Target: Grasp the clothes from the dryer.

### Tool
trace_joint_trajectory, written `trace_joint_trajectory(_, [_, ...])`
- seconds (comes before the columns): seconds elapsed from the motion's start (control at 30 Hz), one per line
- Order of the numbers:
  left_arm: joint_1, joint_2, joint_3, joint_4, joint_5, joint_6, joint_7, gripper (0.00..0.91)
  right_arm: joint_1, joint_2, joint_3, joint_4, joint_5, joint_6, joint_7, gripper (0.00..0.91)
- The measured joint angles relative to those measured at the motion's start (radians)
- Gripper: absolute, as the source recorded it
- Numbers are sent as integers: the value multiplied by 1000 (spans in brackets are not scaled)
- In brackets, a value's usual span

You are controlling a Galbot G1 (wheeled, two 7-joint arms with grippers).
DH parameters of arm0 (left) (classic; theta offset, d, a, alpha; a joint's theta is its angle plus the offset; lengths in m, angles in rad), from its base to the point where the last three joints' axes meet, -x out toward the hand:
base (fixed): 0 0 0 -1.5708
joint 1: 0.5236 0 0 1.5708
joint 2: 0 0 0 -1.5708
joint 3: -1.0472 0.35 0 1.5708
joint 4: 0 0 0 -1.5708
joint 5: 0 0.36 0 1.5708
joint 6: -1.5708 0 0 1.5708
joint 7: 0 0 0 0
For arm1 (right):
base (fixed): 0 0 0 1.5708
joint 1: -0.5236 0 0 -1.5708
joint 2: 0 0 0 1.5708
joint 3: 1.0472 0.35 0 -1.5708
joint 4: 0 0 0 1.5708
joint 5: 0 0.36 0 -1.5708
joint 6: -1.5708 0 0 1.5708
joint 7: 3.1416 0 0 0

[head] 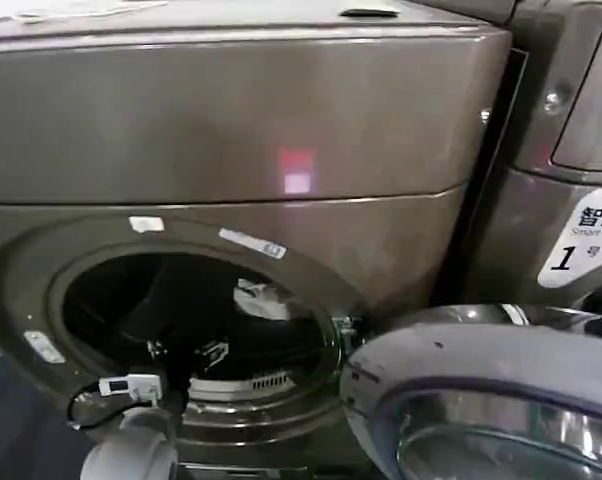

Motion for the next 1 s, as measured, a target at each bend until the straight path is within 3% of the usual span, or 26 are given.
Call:
trace_joint_trajectory(0.33, [-127,-2,7,145,16,0,16,907,2,1,-6,14,-1,-1,0,907])
trace_joint_trajectory(1.0, [-487,-17,7,620,46,0,47,907,0,1,-8,21,-1,-1,-1,907])
